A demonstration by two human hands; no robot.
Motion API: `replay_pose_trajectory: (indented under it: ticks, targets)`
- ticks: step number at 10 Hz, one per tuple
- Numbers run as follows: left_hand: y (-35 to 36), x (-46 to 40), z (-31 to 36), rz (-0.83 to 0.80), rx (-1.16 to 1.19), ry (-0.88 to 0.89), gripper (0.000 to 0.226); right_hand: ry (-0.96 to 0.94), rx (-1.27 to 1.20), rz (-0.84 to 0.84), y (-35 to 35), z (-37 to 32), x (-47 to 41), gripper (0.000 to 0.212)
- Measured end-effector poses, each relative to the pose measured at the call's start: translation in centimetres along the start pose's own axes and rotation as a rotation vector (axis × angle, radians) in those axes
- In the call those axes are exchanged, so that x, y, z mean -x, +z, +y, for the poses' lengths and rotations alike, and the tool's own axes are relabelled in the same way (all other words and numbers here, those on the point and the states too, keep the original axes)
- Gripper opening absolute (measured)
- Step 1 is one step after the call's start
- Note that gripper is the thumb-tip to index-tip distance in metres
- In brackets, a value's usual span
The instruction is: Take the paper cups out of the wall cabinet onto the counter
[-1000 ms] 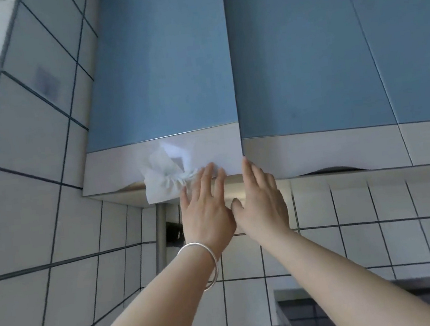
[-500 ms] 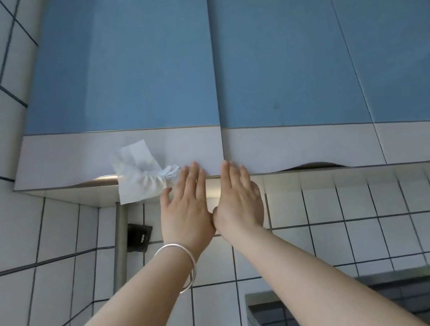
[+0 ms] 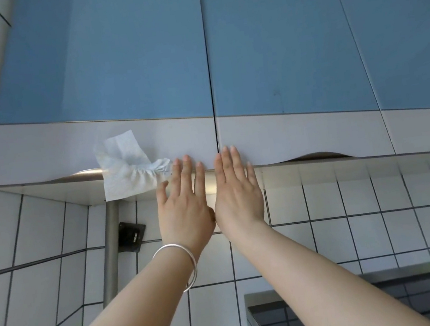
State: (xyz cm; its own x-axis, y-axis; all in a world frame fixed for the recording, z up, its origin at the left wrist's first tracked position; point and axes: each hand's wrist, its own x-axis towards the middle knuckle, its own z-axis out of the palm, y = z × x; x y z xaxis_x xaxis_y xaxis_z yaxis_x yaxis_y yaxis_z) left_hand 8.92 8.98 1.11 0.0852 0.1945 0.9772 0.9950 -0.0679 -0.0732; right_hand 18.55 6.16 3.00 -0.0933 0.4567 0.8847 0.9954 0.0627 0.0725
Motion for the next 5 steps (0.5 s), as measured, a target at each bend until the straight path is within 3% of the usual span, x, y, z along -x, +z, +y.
replay_pose_trajectory:
  ticks: [2, 3, 4, 5]
  targets:
    - [-0.2, -0.4, -0.1, 0.004, -0.127, 0.046, 0.065, -0.061, 0.250, 0.089, 0.4, 0.2, -0.6, 0.061]
    - [-1.2, -0.5, 0.2, -0.063, -0.129, 0.028, 0.064, -0.065, 0.295, 0.049, 0.3, 0.2, -0.8, 0.061]
    - [-2.2, -0.9, -0.1, -0.078, -0.018, 0.034, 0.066, -0.061, 0.193, 0.013, -0.9, 0.3, -0.5, 0.067]
    - [-3.7, -0.7, -0.6, -0.024, 0.065, -0.006, 0.055, -0.075, -0.059, 0.146, -1.4, -0.4, 0.7, 0.067]
